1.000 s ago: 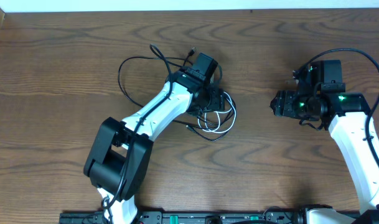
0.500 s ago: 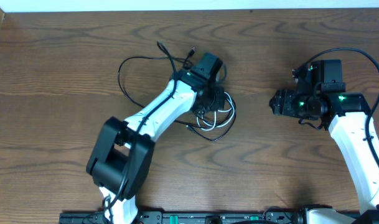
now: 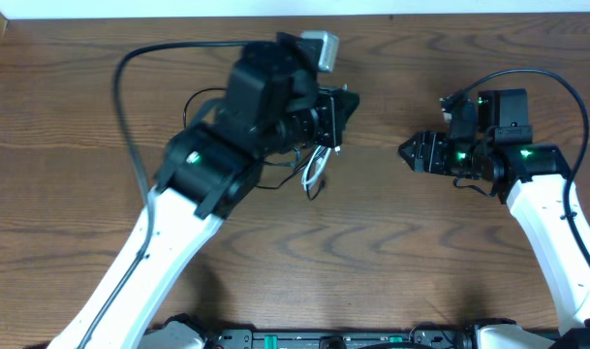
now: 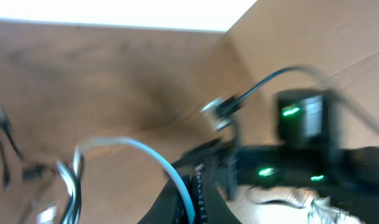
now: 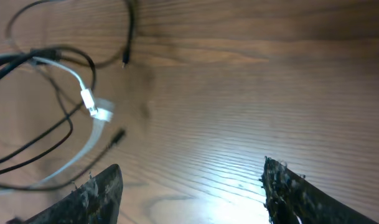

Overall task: Untangle cables
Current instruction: 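Lift the bundle with the left gripper toward the right gripper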

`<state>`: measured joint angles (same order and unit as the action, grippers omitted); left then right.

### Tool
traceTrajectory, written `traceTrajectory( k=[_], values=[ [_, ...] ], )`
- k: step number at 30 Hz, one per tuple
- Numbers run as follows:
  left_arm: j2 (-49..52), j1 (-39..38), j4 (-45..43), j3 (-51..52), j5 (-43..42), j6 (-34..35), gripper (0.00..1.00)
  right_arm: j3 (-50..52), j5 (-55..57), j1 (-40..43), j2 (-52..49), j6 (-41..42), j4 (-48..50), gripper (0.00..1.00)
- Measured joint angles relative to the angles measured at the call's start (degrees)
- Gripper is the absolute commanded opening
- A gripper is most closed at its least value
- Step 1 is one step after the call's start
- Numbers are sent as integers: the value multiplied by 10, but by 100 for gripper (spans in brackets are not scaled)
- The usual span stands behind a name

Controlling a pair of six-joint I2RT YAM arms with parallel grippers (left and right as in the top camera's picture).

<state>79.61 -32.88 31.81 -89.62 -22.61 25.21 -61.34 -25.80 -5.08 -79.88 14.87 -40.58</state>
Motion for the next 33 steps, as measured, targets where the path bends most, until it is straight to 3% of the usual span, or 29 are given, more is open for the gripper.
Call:
traceTrajectory(
  k=[6,18,27,33],
  values=[
    [-37,0,-50,0,4,0,8,0,-64,-10,0,3,24,68],
    [-43,0,-51,0,49,-2,7,0,-208,-19,0,30,42,63],
    [-43,0,-51,0,54,-2,7,0,-222,-36,-14,-30,94,64],
    [-43,0,-50,0,53,1,7,0,-211,-60,-93,-43,183,63]
  ],
)
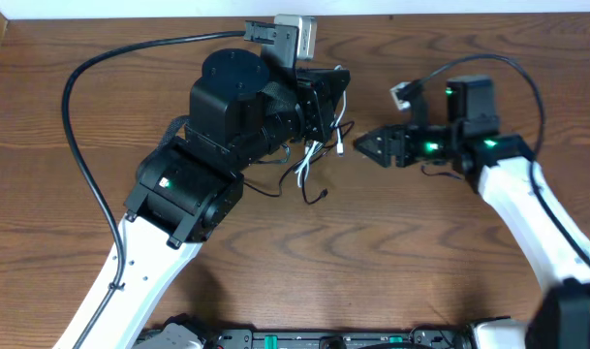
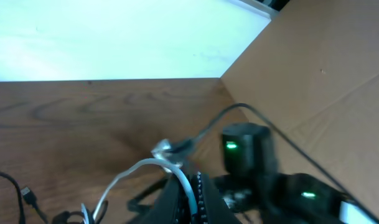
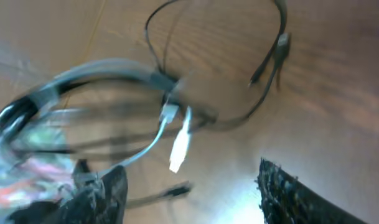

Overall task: Untangle cables
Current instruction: 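Lift the bundle with the left gripper toward the right gripper, then grasp a cable strand with the right gripper beside the left gripper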

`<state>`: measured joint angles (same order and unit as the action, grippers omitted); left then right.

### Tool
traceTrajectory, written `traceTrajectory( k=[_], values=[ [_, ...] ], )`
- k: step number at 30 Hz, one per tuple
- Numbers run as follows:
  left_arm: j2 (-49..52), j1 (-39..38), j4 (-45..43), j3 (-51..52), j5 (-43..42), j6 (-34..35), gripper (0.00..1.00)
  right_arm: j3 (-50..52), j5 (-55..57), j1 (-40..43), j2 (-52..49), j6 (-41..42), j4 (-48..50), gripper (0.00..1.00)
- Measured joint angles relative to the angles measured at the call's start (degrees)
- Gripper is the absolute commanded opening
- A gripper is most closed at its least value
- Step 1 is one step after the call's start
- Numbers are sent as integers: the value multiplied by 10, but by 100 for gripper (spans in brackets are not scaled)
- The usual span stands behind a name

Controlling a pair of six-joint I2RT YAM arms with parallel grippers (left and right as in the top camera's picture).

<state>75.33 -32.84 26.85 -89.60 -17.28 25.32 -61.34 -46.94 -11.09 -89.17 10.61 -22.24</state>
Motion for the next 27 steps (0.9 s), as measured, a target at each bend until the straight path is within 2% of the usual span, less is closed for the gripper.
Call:
traceTrajectory(
  k=[4,5,8,16,20,21,23,27],
  values=[
    [0,0,0,0,0,2,7,0,4,-20,-61,33,98,60],
    [0,0,1,0,0,4,7,0,5,-26,-73,46,125,56],
    [0,0,0,0,0,6,8,0,18,-49,-106,102,199,54],
    [-1,0,-9,0,1,15,8,0,176,-108,-159,301,228,51],
    [-13,7,-11,0,21,15,8,-2,252,-114,-165,359,162,49],
    [-22,14,-6,1,29,15,8,-3,268,-112,-165,368,136,46],
    [-42,36,7,2,49,14,7,-3,305,-96,-165,376,64,27],
    [-87,116,47,2,97,2,7,-6,343,-23,-163,336,-57,24]
  ],
)
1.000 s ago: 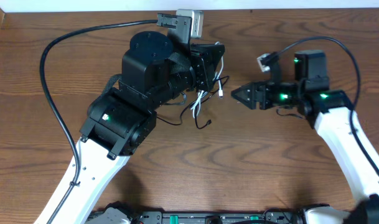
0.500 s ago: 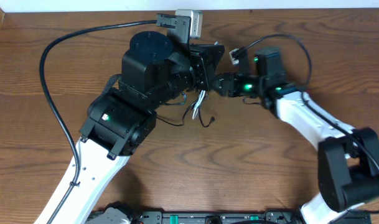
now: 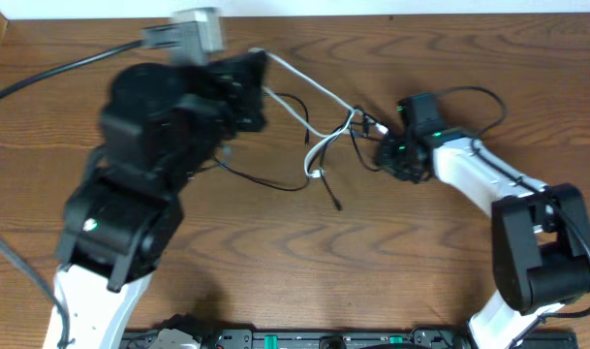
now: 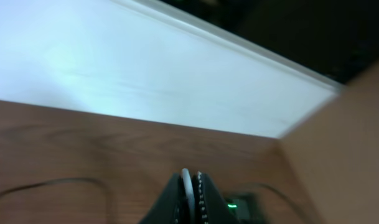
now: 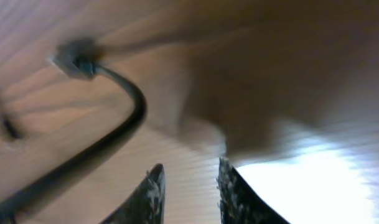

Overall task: Untangle cables
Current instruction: 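Grasp a cable strand with the right gripper beside the left gripper, then pull the grippers apart, left to the left and right to the right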

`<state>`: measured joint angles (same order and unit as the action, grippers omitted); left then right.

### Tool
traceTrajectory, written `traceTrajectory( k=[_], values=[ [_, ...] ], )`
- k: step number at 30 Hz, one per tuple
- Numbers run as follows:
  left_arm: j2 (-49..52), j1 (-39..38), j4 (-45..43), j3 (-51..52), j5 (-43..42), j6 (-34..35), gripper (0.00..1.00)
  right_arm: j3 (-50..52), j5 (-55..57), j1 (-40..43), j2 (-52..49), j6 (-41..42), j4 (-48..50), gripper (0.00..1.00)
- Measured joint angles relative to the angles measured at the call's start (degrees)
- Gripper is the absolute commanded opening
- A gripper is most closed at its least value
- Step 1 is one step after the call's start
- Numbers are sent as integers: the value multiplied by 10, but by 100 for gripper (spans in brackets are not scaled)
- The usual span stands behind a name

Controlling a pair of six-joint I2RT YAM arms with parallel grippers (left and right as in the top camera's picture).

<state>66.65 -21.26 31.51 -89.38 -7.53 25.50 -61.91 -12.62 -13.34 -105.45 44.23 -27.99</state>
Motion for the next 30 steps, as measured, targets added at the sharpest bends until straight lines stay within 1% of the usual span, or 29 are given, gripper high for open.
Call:
traceTrajectory(
  k=[3,6,8,12,15,19,21,23,26,27,30],
  values=[
    [-10,65,33,0,16,-15,7,2,12,49,21,-48,-68,24],
    [-5,136,63,0,26,-23,7,2,20,96,73,-106,-124,24],
    [6,171,87,0,32,-35,7,2,23,122,126,-147,-159,21],
    [31,199,126,0,35,-62,8,0,53,165,192,-189,-233,15],
    [51,209,145,0,43,-74,8,0,79,206,215,-198,-252,10],
    [75,239,159,0,60,-80,7,0,90,297,236,-212,-264,7],
    [86,260,172,0,65,-82,7,0,62,343,242,-236,-262,6],
    [96,273,182,0,66,-85,7,0,17,373,245,-271,-259,6],
    [114,289,195,0,76,-90,7,0,-46,391,245,-317,-257,1],
    [120,291,196,0,81,-91,7,0,-57,391,245,-327,-257,1],
    [139,296,202,0,110,-93,7,0,-58,396,245,-331,-255,1]
  ],
)
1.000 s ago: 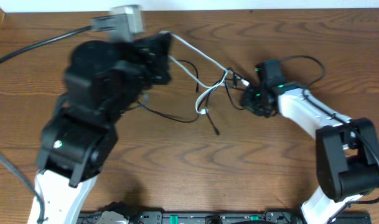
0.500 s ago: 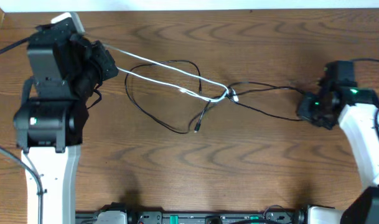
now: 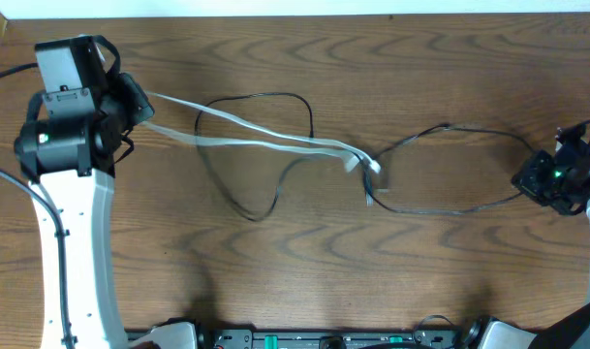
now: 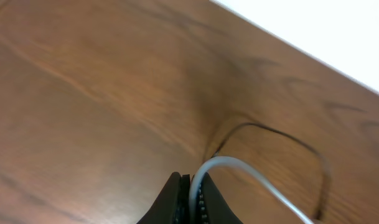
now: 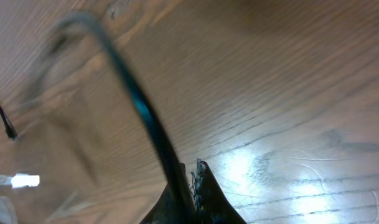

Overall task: Untangle cables
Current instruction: 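Pull the grippers apart, left to the left and right to the right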

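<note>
A white cable [image 3: 265,142] stretches across the table from the far left to a white plug [image 3: 370,167] near the middle. My left gripper [image 3: 139,105] is shut on its left end; the left wrist view shows the white cable [image 4: 239,168] pinched between the fingers [image 4: 190,193]. A black cable [image 3: 440,165] loops from the middle out to the right edge, where my right gripper [image 3: 527,179] is shut on it; the right wrist view has the black cable [image 5: 136,102] running into the jaws [image 5: 190,186]. A second black loop [image 3: 251,145] crosses under the white cable.
The wooden table [image 3: 304,271] ends at a white wall strip along the far edge [image 3: 275,8]. My left arm [image 3: 77,242] rises along the left side, my right arm at the right edge.
Both arms have drawn far apart: the left gripper is now at the far left, the right at the far right edge. White and black cables lie stretched out instead of bunched.
First my left gripper held the white cable over a tangled bunch mid-table while the right gripper stood open to the right. Then the right gripper stood close to the bunch, later shut on the black cable there. Now both cables are stretched out sideways.
</note>
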`<state>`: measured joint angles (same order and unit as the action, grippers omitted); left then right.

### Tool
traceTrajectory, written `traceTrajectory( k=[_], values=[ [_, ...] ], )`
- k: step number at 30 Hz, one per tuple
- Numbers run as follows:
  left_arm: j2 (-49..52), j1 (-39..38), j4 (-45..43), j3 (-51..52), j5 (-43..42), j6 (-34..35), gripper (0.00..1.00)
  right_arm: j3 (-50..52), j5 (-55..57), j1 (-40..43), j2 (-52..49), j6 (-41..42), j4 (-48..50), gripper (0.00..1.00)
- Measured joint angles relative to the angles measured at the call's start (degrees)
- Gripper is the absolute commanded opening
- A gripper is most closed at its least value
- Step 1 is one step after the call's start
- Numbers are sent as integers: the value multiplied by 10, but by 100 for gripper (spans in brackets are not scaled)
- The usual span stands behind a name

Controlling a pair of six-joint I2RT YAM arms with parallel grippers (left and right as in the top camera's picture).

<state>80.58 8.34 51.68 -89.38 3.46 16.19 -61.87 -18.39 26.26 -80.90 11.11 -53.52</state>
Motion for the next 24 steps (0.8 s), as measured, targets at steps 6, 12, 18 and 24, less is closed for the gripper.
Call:
traceTrajectory(
  k=[6,12,18,24],
  values=[
    [29,26,11,0,37,0,7,0,0,65,0,15,5,1],
    [37,22,8,0,-14,-12,8,-5,-91,62,0,-27,11,1],
    [37,-49,9,0,-115,-50,7,-135,-179,-28,0,-71,-44,1],
    [37,-139,26,0,-187,-72,34,-275,-197,-97,2,-70,-80,1]
  ],
)
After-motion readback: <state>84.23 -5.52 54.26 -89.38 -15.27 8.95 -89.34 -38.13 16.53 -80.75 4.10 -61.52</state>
